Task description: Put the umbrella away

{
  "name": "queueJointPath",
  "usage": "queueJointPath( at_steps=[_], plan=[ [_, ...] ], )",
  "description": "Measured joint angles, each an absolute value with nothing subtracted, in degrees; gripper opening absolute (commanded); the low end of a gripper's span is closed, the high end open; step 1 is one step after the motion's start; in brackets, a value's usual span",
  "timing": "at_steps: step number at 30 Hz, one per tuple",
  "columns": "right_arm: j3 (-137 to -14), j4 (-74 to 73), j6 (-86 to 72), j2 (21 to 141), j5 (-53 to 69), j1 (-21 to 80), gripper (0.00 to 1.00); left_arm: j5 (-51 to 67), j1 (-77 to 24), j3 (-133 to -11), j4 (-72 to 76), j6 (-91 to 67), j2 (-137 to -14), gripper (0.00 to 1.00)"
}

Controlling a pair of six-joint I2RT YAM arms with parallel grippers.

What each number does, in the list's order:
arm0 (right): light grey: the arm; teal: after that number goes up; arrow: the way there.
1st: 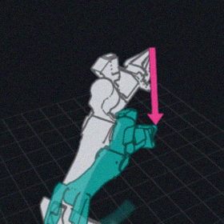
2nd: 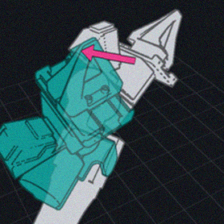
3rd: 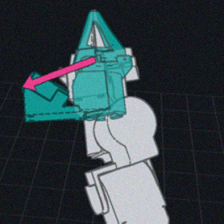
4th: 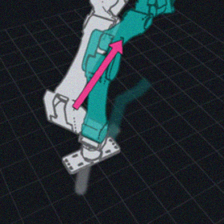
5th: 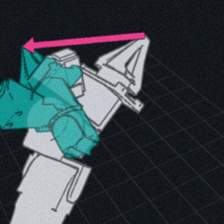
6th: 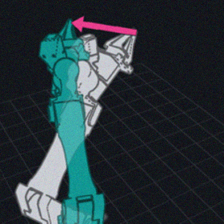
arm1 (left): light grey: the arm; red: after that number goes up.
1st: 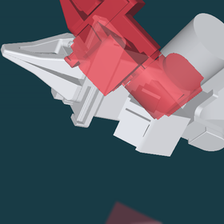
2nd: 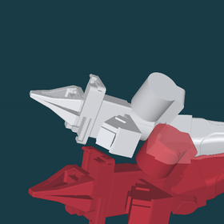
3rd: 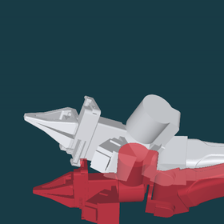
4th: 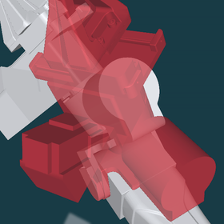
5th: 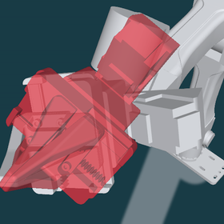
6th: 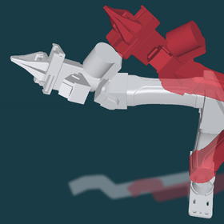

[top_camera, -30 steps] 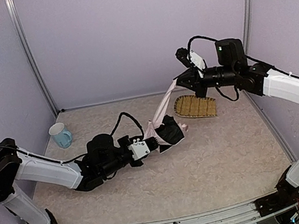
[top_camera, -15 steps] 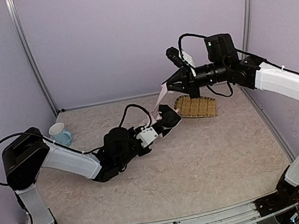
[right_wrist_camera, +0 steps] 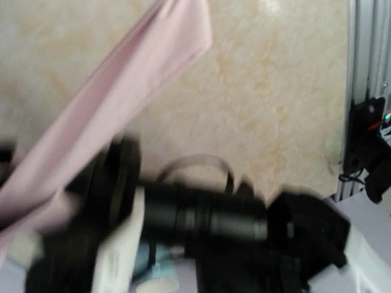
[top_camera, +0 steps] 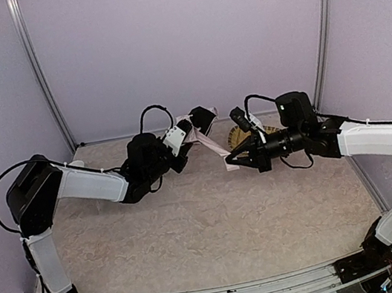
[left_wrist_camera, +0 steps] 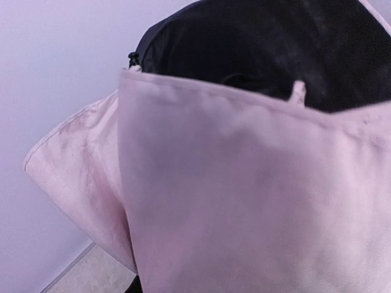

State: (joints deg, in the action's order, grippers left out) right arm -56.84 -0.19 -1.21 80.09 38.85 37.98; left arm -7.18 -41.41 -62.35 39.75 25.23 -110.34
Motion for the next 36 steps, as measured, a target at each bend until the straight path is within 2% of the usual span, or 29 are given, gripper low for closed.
queueJointPath(
  at_steps=[7, 13, 23, 28, 36],
  plan=[
    [-50.3, 9.6, -7.0, 83.8, 38.9, 38.3, 0.00, 3.1, -38.2, -68.3, 31.0, 19.8, -109.8, 0.00],
    [-49.8, 10.0, -6.2, 84.6, 36.5, 38.3, 0.00, 7.4, -36.6, -68.3, 24.2, 19.4, -105.8, 0.00],
    [-55.6, -1.1, -0.4, 81.6, 30.8, 37.3, 0.00, 7.7, -36.1, -60.1, 22.8, 26.0, -101.6, 0.00],
    [-56.9, -2.1, 0.8, 78.7, 25.6, 34.5, 0.00, 5.8, -40.2, -59.5, 15.1, 31.4, -103.3, 0.00],
    [-57.7, -6.0, 2.3, 81.7, 22.0, 33.5, 0.00, 9.0, -46.5, -54.8, 7.7, 37.3, -106.0, 0.00]
  ],
)
